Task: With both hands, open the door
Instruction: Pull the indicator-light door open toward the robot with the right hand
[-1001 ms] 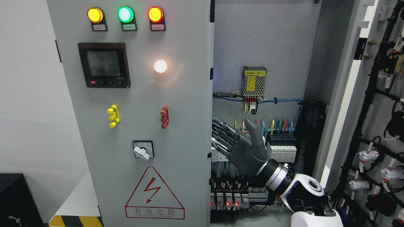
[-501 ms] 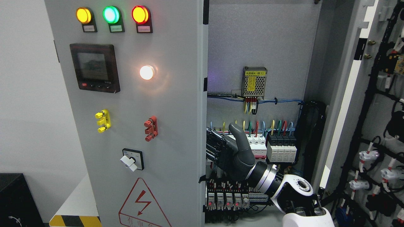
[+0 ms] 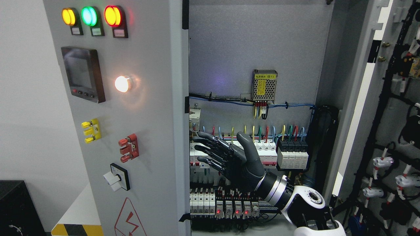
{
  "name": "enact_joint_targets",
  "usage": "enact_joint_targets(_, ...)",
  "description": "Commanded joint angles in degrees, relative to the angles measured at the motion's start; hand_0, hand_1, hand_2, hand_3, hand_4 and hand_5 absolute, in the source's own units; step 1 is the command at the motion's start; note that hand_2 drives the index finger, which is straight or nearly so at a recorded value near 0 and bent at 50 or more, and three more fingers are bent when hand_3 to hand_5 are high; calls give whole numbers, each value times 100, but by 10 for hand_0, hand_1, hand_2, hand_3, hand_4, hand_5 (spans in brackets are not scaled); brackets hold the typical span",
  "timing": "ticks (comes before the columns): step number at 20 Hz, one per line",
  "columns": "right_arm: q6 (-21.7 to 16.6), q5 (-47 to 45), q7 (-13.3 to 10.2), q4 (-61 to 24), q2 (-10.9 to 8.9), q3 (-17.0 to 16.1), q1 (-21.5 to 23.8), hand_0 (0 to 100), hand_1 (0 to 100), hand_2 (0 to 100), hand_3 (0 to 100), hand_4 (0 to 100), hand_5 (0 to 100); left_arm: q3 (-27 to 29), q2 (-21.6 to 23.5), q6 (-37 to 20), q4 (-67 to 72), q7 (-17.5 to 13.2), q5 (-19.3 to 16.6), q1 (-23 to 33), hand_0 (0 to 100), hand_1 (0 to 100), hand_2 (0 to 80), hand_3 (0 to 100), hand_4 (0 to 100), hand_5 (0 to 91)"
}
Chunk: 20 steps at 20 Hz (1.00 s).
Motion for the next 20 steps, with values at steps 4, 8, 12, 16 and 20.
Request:
enact_joint_targets(4, -7, -181, 39, -692, -238, 952, 533, 0, 0, 0, 0, 0, 0, 0, 4, -29, 0, 1, 1, 0, 0, 0, 0, 0, 0, 0)
enact_joint_targets(8, -16, -339, 65, -789, -387, 1260, 770, 0, 0, 0, 0, 0, 0, 0, 4, -29, 0, 1, 1, 0, 0, 0, 0, 0, 0, 0)
enact_joint_targets(12, -16, -348, 65, -807, -414, 1488, 832, 0, 0, 0, 0, 0, 0, 0, -5, -29, 0, 1, 1, 0, 0, 0, 0, 0, 0, 0)
enact_joint_targets(16, -16, -523, 65, -833, -449, 1848, 824, 0, 0, 0, 0, 0, 0, 0, 4, -29, 0, 1, 1, 0, 0, 0, 0, 0, 0, 0)
enact_joint_targets(20, -7, -884, 65, -860, -449, 1954, 788, 0, 0, 0, 0, 0, 0, 0, 4, -29, 0, 1, 1, 0, 0, 0, 0, 0, 0, 0)
